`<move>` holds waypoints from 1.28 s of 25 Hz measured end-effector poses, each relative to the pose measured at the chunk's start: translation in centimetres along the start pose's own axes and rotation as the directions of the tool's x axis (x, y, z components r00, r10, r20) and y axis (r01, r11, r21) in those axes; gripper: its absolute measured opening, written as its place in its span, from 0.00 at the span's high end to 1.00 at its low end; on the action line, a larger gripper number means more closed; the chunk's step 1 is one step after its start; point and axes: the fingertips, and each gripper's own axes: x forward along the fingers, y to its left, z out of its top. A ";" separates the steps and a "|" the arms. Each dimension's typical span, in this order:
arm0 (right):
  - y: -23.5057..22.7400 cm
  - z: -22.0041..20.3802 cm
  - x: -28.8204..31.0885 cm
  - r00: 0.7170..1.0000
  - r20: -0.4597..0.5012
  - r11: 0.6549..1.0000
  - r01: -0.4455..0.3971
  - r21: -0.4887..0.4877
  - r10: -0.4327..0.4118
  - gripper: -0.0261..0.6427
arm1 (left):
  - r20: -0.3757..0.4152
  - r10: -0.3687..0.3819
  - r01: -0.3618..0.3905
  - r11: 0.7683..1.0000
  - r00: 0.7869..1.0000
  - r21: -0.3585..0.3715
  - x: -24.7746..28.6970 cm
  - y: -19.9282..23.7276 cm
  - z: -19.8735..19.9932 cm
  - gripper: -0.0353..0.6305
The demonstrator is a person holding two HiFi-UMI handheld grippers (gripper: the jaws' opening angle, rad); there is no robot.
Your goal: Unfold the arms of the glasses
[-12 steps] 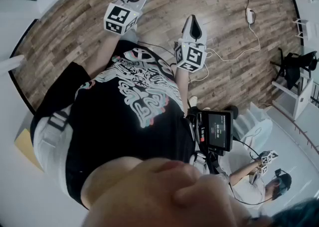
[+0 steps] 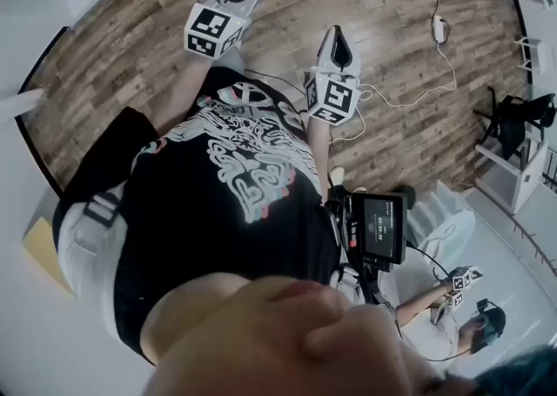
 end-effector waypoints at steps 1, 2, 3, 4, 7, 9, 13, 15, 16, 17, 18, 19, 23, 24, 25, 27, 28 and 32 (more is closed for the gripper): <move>-0.3 0.0 -0.2 1.000 0.006 1.000 0.004 0.012 -0.004 0.96 | 0.002 -0.002 0.002 1.000 1.000 -0.009 0.0 -0.2 0.1 0.96; -0.4 0.1 -0.5 1.000 0.014 1.000 0.007 0.023 -0.007 0.96 | 0.005 -0.001 0.001 1.000 1.000 -0.014 -0.1 -0.3 0.1 0.96; -0.3 0.1 -0.7 1.000 0.021 1.000 0.008 0.029 -0.009 0.96 | 0.006 0.002 -0.002 1.000 1.000 -0.016 -0.3 -0.3 0.1 0.96; -0.2 0.2 -0.8 1.000 0.028 1.000 0.008 0.030 -0.009 0.96 | 0.006 0.006 -0.006 1.000 1.000 -0.017 -0.5 -0.1 0.0 0.96; -0.2 0.1 -1.2 0.999 0.034 0.999 0.005 0.032 -0.006 0.96 | 0.002 0.008 -0.008 1.000 1.000 -0.018 -0.7 -0.3 0.0 0.96; -0.4 -0.1 -1.4 0.999 0.032 0.999 0.012 0.038 -0.014 0.96 | 0.001 -0.005 0.005 1.000 1.000 -0.004 -0.8 -1.0 0.3 0.96; -1.1 -0.3 -1.3 0.999 0.029 0.998 0.033 0.049 -0.034 0.96 | -0.011 -0.023 0.024 1.000 1.000 0.013 -0.1 -2.2 -0.2 0.96; -1.8 -0.5 -0.8 0.999 0.029 0.999 0.034 0.042 -0.035 0.96 | -0.017 -0.032 0.032 0.999 0.999 0.018 1.2 -2.5 -0.6 0.96; -2.4 -0.6 -0.5 0.999 0.028 0.999 0.035 0.041 -0.036 0.96 | -0.018 -0.036 0.037 0.999 0.999 0.024 1.9 -2.6 -0.7 0.96; -2.9 -0.8 -0.1 0.999 0.026 0.998 0.037 0.041 -0.038 0.96 | -0.020 -0.040 0.040 0.999 0.999 0.033 2.6 -2.7 -0.8 0.96; -3.4 -1.0 0.3 0.999 0.024 0.998 0.038 0.040 -0.039 0.96 | -0.022 -0.040 0.041 0.998 0.999 0.042 3.3 -2.7 -0.9 0.96; -3.8 -1.1 0.7 0.999 0.022 0.999 0.038 0.038 -0.039 0.96 | -0.024 -0.035 0.037 0.998 0.999 0.049 3.9 -2.5 -1.1 0.96; -5.1 -1.4 2.9 0.999 0.010 0.999 0.031 0.022 -0.032 0.96 | -0.031 -0.009 0.011 0.998 0.999 0.059 6.6 -0.9 -1.6 0.96; -5.7 -1.6 3.8 1.000 0.004 0.999 0.031 0.022 -0.031 0.96 | -0.035 -0.008 0.010 0.998 0.999 0.058 7.6 -0.5 -1.6 0.96; -6.4 -1.8 4.9 0.999 -0.003 0.999 0.033 0.024 -0.033 0.96 | -0.044 -0.011 0.013 0.998 0.999 0.057 8.7 0.0 -1.8 0.96; -8.0 -2.2 7.4 0.999 -0.016 0.999 0.044 0.028 -0.043 0.96 | -0.068 -0.016 0.020 0.998 0.998 0.052 11.3 1.2 -2.1 0.96; -8.9 -2.3 8.9 0.999 -0.022 0.998 0.050 0.030 -0.050 0.96 | -0.075 -0.016 0.020 0.999 0.997 0.051 12.7 1.9 -2.2 0.96; -11.4 -2.3 14.3 0.997 -0.030 0.997 0.068 0.043 -0.067 0.96 | -0.078 -0.015 0.020 0.998 0.997 0.055 17.7 5.1 -1.6 0.96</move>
